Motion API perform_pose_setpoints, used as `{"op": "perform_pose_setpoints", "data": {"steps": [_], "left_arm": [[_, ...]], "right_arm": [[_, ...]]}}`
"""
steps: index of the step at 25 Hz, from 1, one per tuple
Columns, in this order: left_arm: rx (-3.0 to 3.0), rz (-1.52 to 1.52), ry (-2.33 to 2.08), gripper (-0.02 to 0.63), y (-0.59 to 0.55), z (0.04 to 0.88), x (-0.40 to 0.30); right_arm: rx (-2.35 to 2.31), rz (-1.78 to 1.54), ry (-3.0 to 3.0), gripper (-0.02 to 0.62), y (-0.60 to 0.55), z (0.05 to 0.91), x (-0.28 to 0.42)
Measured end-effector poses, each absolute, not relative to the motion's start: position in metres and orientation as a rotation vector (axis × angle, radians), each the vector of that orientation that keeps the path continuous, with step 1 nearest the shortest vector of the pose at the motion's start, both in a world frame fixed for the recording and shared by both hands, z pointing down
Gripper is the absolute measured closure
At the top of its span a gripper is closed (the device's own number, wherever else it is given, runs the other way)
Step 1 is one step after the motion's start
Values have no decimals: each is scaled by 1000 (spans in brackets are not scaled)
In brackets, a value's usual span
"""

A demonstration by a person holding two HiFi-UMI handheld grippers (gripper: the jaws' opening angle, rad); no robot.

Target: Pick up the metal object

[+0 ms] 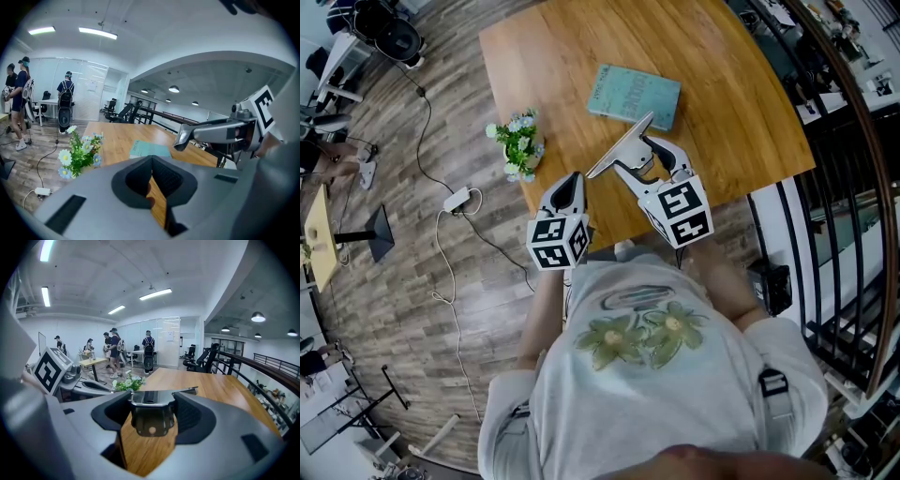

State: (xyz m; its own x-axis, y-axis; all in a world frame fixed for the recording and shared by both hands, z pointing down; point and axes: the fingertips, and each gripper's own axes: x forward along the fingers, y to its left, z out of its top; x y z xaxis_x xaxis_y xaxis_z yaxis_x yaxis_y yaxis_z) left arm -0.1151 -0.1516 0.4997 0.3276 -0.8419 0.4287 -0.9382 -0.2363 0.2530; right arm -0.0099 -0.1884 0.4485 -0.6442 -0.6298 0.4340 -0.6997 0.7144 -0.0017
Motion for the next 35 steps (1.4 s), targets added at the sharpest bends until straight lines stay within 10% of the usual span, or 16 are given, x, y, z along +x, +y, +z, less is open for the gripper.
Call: {"op": "perform_pose_setpoints", "data": {"steps": [35], "left_arm": [[2139, 281, -1567, 591, -149, 502, -121]], "right_arm": [[1028, 230, -2512, 305, -186, 448, -16]]}}
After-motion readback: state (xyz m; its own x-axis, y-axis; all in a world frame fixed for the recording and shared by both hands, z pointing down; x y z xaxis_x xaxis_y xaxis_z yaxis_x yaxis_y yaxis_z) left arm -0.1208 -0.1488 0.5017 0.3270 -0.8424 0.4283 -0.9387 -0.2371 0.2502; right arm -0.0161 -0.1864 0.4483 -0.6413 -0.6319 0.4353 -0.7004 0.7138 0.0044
